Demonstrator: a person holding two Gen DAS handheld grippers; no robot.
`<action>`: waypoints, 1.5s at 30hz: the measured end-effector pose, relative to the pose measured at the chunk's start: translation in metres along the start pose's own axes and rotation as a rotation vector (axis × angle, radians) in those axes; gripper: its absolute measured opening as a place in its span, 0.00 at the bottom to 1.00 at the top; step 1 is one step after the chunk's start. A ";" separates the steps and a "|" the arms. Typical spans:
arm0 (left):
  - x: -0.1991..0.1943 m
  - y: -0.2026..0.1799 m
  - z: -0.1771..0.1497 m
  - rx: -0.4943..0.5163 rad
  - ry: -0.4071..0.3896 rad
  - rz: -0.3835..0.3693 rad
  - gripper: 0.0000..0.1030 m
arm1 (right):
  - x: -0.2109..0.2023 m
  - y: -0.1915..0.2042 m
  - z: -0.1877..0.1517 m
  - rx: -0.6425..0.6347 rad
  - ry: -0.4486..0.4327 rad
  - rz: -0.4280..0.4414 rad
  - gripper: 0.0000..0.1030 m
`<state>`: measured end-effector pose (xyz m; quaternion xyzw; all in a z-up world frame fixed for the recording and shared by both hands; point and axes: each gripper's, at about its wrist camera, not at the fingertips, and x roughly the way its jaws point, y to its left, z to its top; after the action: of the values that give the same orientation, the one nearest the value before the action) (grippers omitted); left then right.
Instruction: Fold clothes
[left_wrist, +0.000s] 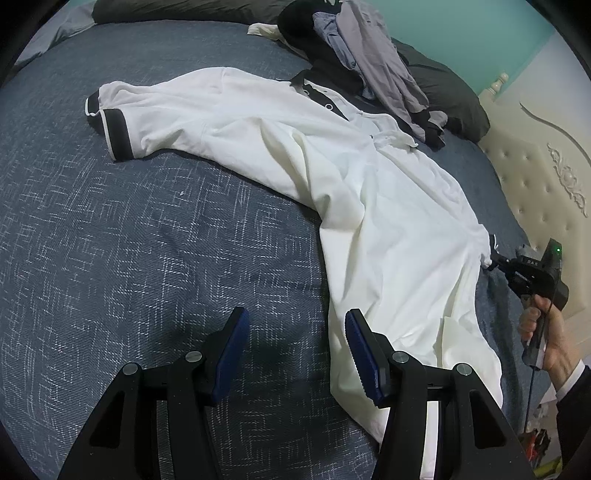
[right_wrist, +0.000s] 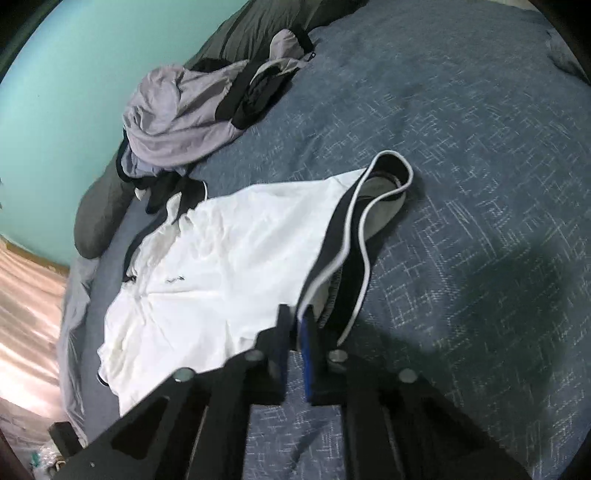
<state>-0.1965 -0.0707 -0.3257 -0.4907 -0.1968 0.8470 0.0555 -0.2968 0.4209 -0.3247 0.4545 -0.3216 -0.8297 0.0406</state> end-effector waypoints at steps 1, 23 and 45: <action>0.000 0.000 0.000 0.001 0.000 -0.001 0.57 | -0.004 -0.003 0.000 0.009 -0.020 -0.008 0.02; 0.003 0.003 0.003 -0.001 0.002 -0.001 0.57 | -0.017 -0.019 -0.020 -0.019 0.004 -0.002 0.01; 0.009 0.004 0.004 -0.003 0.022 0.008 0.57 | -0.005 -0.045 0.056 0.174 -0.101 -0.144 0.36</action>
<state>-0.2044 -0.0734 -0.3327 -0.5009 -0.1953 0.8415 0.0534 -0.3273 0.4861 -0.3258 0.4360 -0.3606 -0.8211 -0.0749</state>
